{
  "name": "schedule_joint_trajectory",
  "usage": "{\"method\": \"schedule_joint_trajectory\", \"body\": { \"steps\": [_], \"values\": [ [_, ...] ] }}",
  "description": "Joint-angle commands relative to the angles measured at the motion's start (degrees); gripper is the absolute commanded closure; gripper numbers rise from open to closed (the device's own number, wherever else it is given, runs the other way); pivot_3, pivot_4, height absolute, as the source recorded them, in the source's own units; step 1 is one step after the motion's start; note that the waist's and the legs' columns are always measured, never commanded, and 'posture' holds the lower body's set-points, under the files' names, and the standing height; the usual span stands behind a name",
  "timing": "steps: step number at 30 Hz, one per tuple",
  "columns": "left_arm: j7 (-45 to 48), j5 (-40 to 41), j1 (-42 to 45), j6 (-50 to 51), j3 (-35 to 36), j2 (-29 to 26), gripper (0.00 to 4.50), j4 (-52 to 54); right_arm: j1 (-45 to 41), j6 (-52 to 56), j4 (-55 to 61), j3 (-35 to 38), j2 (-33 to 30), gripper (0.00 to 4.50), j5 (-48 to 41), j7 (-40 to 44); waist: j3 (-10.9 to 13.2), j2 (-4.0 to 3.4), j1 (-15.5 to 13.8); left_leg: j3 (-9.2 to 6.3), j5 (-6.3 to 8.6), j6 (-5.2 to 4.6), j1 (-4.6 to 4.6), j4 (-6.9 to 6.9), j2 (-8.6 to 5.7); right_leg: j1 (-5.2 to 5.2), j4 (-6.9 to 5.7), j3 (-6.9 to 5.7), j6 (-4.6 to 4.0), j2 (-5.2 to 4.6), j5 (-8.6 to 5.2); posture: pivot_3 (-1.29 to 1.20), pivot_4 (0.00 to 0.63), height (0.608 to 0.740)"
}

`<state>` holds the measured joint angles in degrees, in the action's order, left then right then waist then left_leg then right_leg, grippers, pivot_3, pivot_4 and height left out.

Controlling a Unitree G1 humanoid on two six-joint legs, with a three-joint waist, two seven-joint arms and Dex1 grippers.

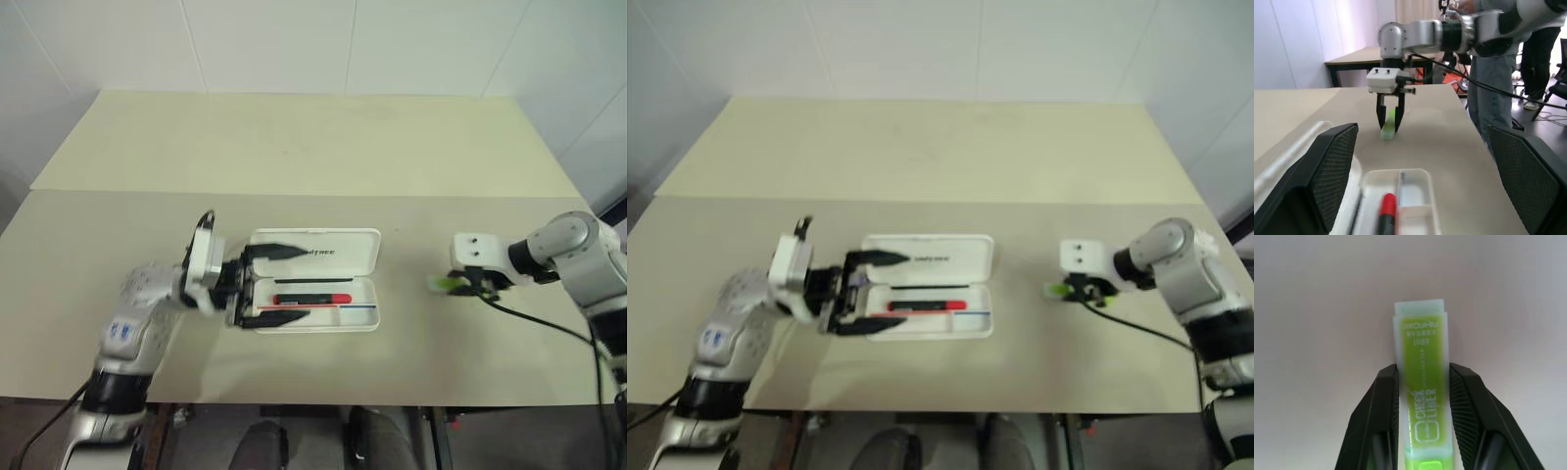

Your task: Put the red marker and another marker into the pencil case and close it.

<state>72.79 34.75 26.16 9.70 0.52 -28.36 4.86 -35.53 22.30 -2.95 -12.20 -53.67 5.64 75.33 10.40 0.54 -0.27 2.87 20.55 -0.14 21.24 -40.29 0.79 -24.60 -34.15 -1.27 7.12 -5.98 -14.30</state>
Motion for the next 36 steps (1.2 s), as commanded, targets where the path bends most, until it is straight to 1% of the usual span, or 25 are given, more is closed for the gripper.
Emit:
{"method": "schedule_joint_trajectory", "body": {
  "steps": [1, 6, 14, 29, 36],
  "values": [
    [2.5, 0.1, 1.0, -1.7, -0.6, 0.5, 0.00, -1.6, 1.0, 7.8, 7.5, 5.1, -1.6, 3.42, -1.2, -3.9, 0.0, -0.08, 0.2, 0.00, 0.00, 0.00, -0.02, 0.00, -0.01, 0.02, 0.02, 0.01, 0.01, 0.00, 0.01, 0.00, 0.150, 0.740],
    [3.1, 0.1, 1.1, -2.1, -0.5, 0.7, 0.00, -2.0, 1.7, 10.5, 9.4, 4.9, -2.3, 3.42, -1.9, -5.4, 0.0, -0.07, 0.4, 0.03, 0.03, -0.05, -0.04, 0.08, 0.01, 0.03, 0.09, 0.04, 0.01, 0.04, 0.01, 0.00, 0.150, 0.740],
    [3.1, 0.1, 1.1, -2.3, -0.2, 0.5, 0.00, -2.0, 0.3, 9.9, 8.3, 4.0, -2.3, 3.42, -2.0, -5.9, 0.0, -0.07, 0.4, 0.04, 0.02, -0.07, -0.04, 0.09, 0.01, 0.02, 0.09, 0.07, 0.02, 0.05, 0.01, 0.00, 0.150, 0.740],
    [3.4, 0.5, -0.7, -2.1, 1.1, -0.9, 0.00, -1.3, -7.3, 13.5, 12.9, 3.3, -0.3, 3.42, -5.0, -6.4, 0.0, -0.07, 0.4, 0.02, 0.02, -0.08, -0.03, 0.10, 0.02, 0.01, 0.11, 0.07, 0.02, 0.06, 0.01, 0.00, 0.150, 0.740],
    [3.9, 1.0, -1.9, -2.1, 2.0, -2.4, 0.00, -0.7, -12.8, 15.2, 14.0, 3.1, 0.9, 3.42, -5.6, -8.1, 0.0, -0.07, 0.4, 0.02, 0.02, -0.08, -0.02, 0.15, 0.03, -0.02, 0.13, 0.07, 0.02, 0.06, 0.01, 0.00, 0.150, 0.740]
  ]
}}
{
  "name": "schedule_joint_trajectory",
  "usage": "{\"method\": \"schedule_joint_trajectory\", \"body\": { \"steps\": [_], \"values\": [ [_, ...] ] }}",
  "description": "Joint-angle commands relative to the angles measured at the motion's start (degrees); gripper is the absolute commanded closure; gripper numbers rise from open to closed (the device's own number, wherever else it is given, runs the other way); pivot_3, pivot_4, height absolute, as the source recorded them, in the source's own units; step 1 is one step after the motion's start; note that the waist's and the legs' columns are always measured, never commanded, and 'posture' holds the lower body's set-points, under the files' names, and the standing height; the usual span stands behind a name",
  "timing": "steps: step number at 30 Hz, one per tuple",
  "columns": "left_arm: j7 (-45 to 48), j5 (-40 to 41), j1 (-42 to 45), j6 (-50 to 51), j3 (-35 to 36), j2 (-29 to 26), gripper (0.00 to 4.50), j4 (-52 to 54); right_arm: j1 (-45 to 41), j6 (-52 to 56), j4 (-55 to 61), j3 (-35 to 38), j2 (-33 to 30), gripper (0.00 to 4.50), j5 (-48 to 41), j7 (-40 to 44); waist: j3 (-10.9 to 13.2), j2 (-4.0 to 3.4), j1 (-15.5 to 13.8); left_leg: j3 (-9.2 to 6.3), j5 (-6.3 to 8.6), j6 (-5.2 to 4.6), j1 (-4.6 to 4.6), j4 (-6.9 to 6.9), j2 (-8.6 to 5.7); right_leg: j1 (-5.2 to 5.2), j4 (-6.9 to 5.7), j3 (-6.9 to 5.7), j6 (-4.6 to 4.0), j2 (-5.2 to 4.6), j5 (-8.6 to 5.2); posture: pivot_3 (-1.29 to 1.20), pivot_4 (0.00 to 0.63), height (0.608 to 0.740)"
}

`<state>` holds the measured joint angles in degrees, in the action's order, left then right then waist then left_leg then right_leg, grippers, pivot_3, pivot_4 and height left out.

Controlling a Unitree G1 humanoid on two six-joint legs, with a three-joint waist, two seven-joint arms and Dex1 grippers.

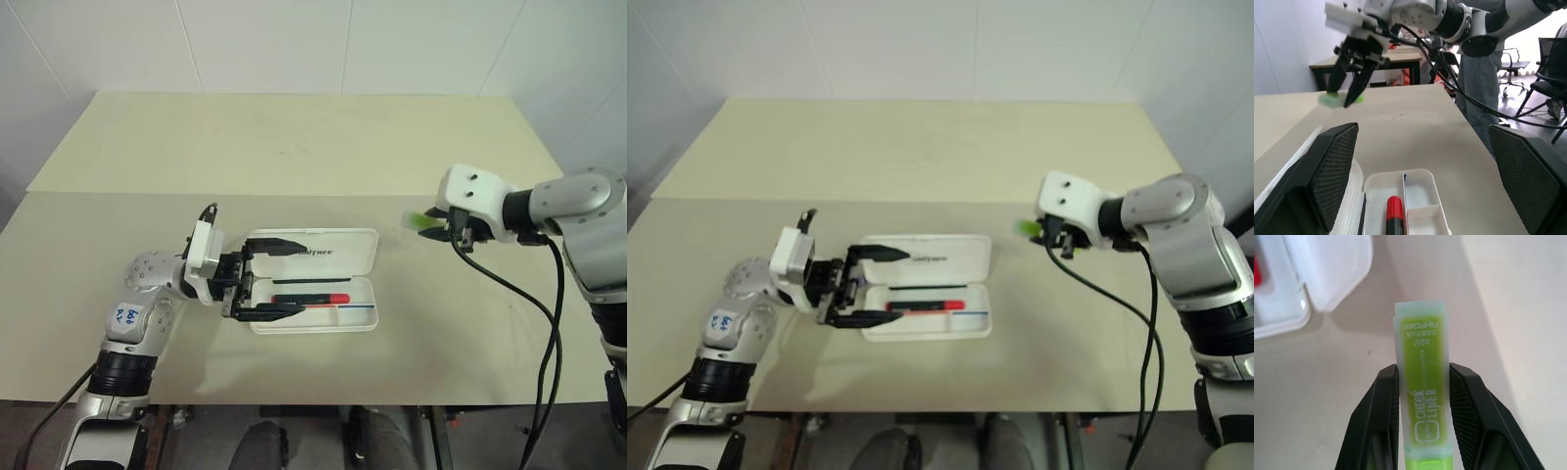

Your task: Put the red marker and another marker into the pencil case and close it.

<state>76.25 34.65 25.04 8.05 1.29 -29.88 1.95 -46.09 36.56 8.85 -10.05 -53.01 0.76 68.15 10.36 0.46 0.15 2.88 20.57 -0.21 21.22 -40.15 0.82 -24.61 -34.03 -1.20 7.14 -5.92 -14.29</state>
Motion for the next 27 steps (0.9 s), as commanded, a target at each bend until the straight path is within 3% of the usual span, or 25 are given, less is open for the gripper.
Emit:
{"method": "schedule_joint_trajectory", "body": {
  "steps": [1, 13, 19, 27],
  "values": [
    [0.5, 0.8, -1.0, -0.5, 1.5, -1.2, 0.00, 2.2, -3.1, 1.6, 2.8, 0.9, 0.4, 3.42, -1.2, -1.0, 0.0, 0.00, 0.0, 0.00, 0.00, 0.00, -0.01, 0.01, 0.00, 0.00, 0.00, 0.00, 0.00, 0.00, 0.00, 0.00, 0.150, 0.740],
    [0.7, 0.9, -3.5, -0.8, 4.3, -4.0, 0.00, 2.0, -11.3, 13.7, 10.8, 2.0, 5.9, 3.42, -11.2, -2.4, 0.0, 0.00, 0.1, -0.33, 0.00, -0.01, 0.03, 0.07, 0.02, -0.12, -0.02, 0.06, 0.00, 0.00, 0.00, 0.00, 0.150, 0.740],
    [0.7, 1.3, -5.4, -0.6, 5.8, -5.4, 0.00, 2.3, -14.4, 23.3, 15.2, 5.4, 11.9, 3.42, -21.9, -5.2, 0.0, 0.00, 0.1, -0.43, 0.01, -0.02, 0.05, 0.10, 0.02, -0.14, -0.02, 0.05, -0.01, -0.02, 0.00, 0.00, 0.150, 0.740],
    [3.3, 1.6, -7.0, -0.4, 7.1, -6.9, 0.00, 0.7, -11.1, 27.0, 20.2, 1.6, 15.2, 3.42, -29.6, -7.5, 0.0, 0.01, 0.1, -0.45, 0.03, -0.05, 0.07, 0.11, -0.02, -0.14, -0.01, 0.00, -0.01, -0.11, 0.00, 0.00, 0.150, 0.740]
  ]
}}
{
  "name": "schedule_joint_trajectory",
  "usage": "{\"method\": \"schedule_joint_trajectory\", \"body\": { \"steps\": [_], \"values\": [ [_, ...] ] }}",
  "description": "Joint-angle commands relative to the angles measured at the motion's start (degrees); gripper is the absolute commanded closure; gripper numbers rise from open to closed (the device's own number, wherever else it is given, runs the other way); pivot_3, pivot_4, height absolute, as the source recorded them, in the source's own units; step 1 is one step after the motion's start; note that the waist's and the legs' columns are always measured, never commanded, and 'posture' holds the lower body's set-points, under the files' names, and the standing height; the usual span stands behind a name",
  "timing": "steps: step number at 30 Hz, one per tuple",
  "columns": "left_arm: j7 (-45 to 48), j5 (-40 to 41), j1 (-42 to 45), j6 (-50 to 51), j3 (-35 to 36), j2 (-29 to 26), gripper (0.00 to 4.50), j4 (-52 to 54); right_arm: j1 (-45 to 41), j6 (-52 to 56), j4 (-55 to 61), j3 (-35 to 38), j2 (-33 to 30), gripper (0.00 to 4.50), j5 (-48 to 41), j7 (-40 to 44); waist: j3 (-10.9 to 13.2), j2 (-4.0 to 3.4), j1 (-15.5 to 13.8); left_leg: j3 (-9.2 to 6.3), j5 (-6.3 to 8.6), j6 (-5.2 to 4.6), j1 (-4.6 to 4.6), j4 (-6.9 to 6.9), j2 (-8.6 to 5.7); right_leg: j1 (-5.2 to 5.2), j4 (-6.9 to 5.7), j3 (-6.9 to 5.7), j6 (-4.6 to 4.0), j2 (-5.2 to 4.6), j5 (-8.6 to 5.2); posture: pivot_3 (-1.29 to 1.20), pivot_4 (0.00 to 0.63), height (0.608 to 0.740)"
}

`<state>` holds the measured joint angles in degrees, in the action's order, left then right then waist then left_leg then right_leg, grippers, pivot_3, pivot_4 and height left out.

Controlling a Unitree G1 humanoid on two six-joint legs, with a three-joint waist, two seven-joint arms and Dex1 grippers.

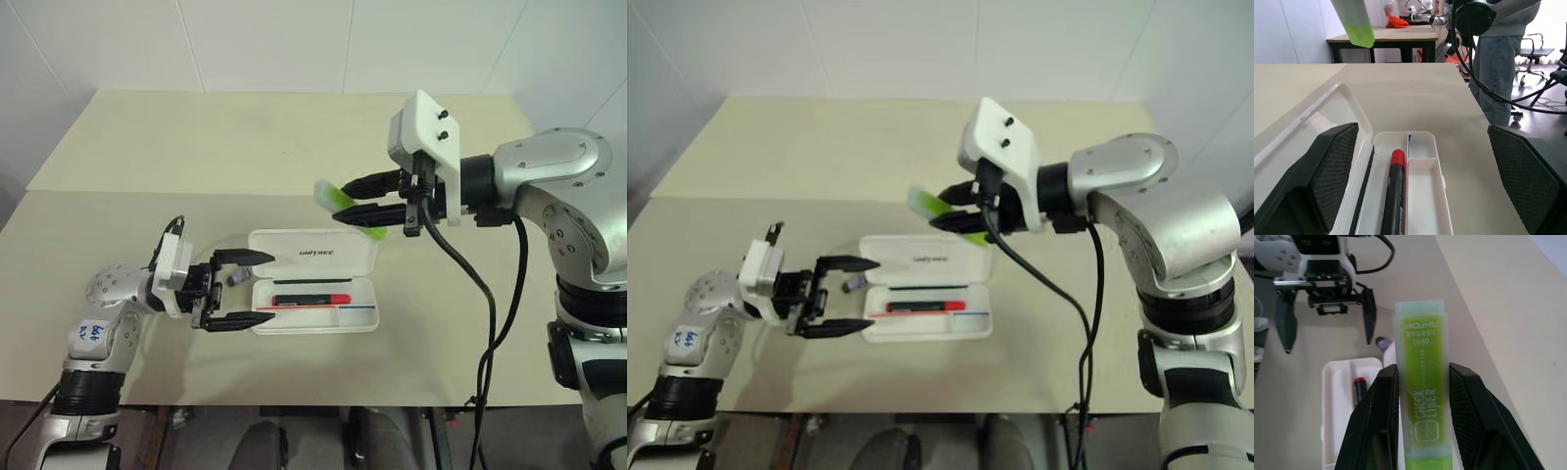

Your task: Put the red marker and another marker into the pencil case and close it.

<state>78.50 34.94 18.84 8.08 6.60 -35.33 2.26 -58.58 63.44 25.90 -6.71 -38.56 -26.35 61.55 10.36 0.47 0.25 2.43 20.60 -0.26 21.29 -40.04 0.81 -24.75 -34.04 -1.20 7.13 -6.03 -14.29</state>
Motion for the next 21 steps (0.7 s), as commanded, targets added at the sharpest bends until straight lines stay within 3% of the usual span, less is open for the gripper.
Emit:
{"method": "schedule_joint_trajectory", "body": {
  "steps": [1, 10, 21],
  "values": [
    [1.3, 1.1, -1.0, -0.6, 2.0, -1.7, 0.00, 0.0, 2.1, -0.4, 3.3, -3.1, 1.0, 3.42, -2.4, -1.2, 0.0, 0.00, 0.0, 0.00, 0.00, 0.00, -0.01, 0.00, 0.01, 0.01, 0.00, -0.01, 0.00, 0.01, 0.00, 0.00, 0.150, 0.740],
    [0.0, 1.3, -2.4, -0.1, 2.8, -1.8, 0.00, 1.9, 4.6, -10.3, 1.4, -19.0, 2.2, 3.42, 6.0, -3.0, 0.0, 0.00, 0.3, 0.02, 0.00, 0.00, -0.01, 0.00, 0.00, -0.01, -0.01, -0.01, 0.00, 0.04, 0.00, 0.00, 0.150, 0.740],
    [-2.5, 1.9, -5.0, 0.6, 3.6, -1.9, 0.00, 5.1, 3.4, -14.2, -1.8, -25.4, 9.7, 3.42, 9.7, -4.1, 0.0, 0.00, 1.2, -0.01, 0.00, 0.00, 0.00, 0.00, 0.02, -0.03, -0.05, -0.03, -0.01, 0.03, -0.01, 0.00, 0.150, 0.740]
  ]
}}
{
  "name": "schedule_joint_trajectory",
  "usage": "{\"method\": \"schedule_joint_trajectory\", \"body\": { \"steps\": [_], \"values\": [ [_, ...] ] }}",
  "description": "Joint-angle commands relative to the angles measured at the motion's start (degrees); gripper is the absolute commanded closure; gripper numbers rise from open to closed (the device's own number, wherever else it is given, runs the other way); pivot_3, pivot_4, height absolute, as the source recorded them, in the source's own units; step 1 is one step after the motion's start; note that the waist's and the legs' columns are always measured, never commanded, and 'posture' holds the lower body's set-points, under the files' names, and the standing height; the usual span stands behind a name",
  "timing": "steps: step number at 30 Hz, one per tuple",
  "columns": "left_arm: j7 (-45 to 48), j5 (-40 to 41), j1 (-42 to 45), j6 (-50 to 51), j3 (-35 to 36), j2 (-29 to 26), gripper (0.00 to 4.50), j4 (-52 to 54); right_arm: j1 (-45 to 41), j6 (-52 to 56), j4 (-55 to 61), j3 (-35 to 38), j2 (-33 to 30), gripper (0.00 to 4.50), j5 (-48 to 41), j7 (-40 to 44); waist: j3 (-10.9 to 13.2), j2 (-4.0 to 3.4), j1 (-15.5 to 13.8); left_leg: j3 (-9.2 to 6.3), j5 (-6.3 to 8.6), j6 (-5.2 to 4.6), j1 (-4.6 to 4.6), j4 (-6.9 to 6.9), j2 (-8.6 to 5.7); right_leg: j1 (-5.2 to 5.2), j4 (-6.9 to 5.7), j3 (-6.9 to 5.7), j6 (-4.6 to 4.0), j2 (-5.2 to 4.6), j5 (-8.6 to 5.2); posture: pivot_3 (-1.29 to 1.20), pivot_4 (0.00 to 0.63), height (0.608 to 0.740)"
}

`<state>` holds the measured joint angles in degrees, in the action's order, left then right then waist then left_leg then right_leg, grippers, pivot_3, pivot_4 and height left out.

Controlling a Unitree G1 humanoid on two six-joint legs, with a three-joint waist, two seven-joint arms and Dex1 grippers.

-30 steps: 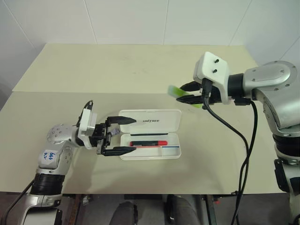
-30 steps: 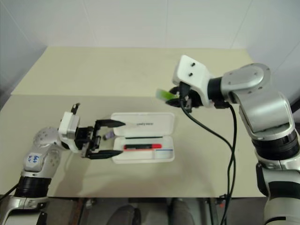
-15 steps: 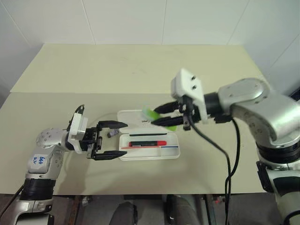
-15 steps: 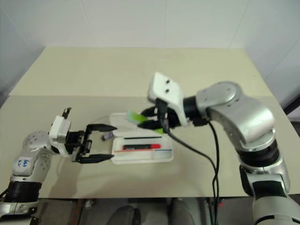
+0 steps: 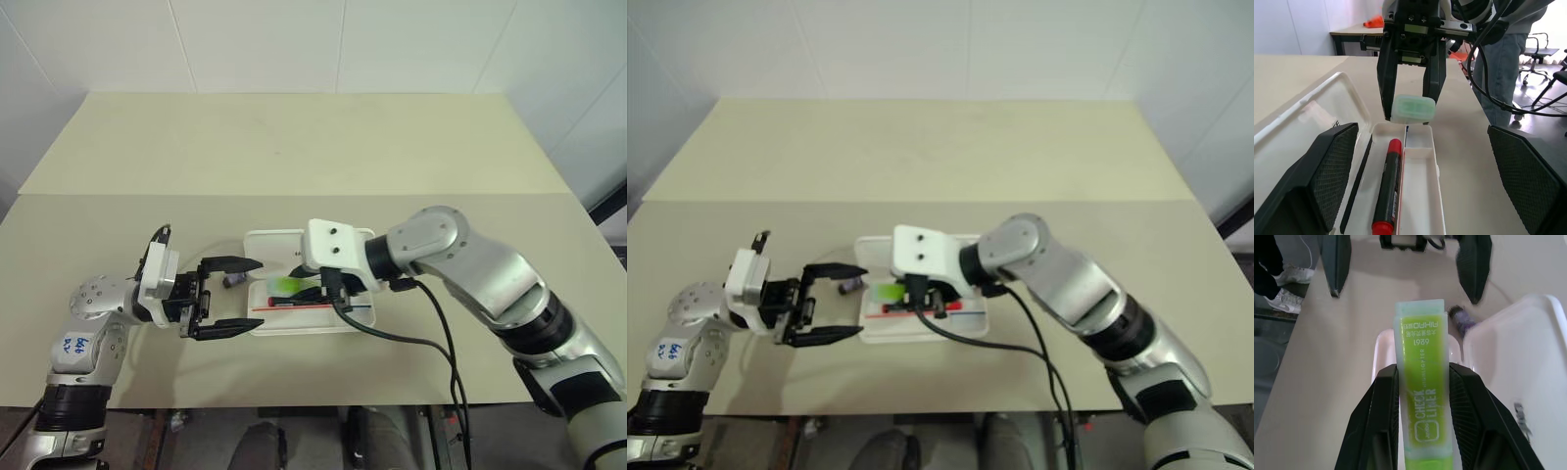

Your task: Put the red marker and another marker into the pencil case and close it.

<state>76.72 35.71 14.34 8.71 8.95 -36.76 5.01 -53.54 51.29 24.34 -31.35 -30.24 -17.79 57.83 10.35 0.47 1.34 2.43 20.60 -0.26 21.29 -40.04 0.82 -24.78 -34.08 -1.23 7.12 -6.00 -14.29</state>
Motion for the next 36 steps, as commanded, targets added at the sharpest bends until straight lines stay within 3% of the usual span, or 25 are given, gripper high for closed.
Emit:
{"method": "schedule_joint_trajectory", "body": {
  "steps": [1, 14, 36],
  "values": [
    [-0.8, 1.0, -0.6, -0.2, 1.1, -0.4, 0.00, 2.4, -1.6, -2.6, -1.2, -1.3, 2.1, 3.42, 1.7, -0.5, 0.0, 0.00, 0.2, -0.01, 0.00, 0.00, 0.00, 0.00, 0.00, 0.00, 0.00, 0.00, 0.00, -0.01, 0.00, 0.00, 0.150, 0.740],
    [-1.2, 2.3, -0.9, -0.2, 1.4, 0.3, 0.00, 2.8, -2.4, -11.0, -10.0, -8.9, 6.1, 3.42, 10.7, 2.1, 0.0, 0.00, 0.4, 0.02, 0.00, 0.00, -0.01, 0.01, -0.02, -0.03, -0.01, -0.01, -0.01, -0.02, 0.00, 0.00, 0.150, 0.740],
    [-1.1, 1.8, -3.3, -2.0, 3.8, -0.1, 0.00, 1.1, -3.4, -2.3, -5.4, -13.0, 5.4, 3.42, 14.6, 5.5, 0.0, 0.00, 0.4, -0.01, 0.00, 0.00, 0.00, 0.04, -0.02, -0.04, 0.00, -0.07, -0.02, -0.13, -0.01, 0.00, 0.150, 0.740]
  ]
}}
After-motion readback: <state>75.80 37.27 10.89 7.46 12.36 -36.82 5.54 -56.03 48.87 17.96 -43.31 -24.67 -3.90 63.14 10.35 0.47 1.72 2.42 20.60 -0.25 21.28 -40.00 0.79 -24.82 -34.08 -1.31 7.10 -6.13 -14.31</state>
